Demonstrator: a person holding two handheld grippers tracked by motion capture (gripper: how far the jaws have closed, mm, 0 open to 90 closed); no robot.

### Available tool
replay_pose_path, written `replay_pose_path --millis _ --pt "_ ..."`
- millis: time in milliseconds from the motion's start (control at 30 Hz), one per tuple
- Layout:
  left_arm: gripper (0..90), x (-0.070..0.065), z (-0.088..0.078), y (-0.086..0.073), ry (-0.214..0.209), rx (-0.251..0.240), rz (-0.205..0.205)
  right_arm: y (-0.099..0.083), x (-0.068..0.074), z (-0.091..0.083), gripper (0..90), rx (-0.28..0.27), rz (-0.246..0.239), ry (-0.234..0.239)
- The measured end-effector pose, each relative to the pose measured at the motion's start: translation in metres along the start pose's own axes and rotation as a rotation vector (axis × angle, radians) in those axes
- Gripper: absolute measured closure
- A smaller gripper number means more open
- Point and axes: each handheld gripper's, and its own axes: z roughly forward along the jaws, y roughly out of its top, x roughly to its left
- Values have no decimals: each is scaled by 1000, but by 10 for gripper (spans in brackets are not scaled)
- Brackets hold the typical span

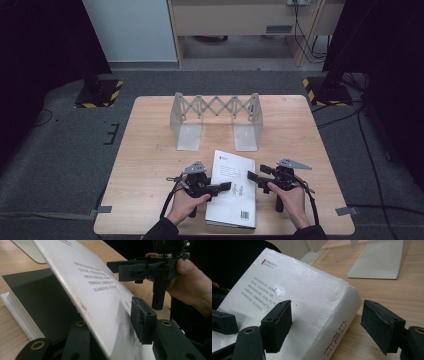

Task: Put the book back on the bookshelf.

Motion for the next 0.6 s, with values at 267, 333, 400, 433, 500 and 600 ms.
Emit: replay_pose_path --millis 267,333,400,433,500,600 --pt "695 -11 -7 5 -12 -34 35 1 -4 -4 142 -12 96 63" --pt "699 -12 -9 5 -14 -38 44 1 -6 -4 124 -11 108 76" --pt "699 -13 -9 5 -17 -39 50 1 -7 -3 123 -8 125 114" --pt "699 -13 -10 5 -23 -40 57 1 -6 -2 122 -12 124 129" --pt "699 -13 -11 5 -24 -40 59 1 -6 -1 110 -10 129 142" --pt "699 -13 -11 5 -30 -44 59 1 -8 2 79 -4 133 164"
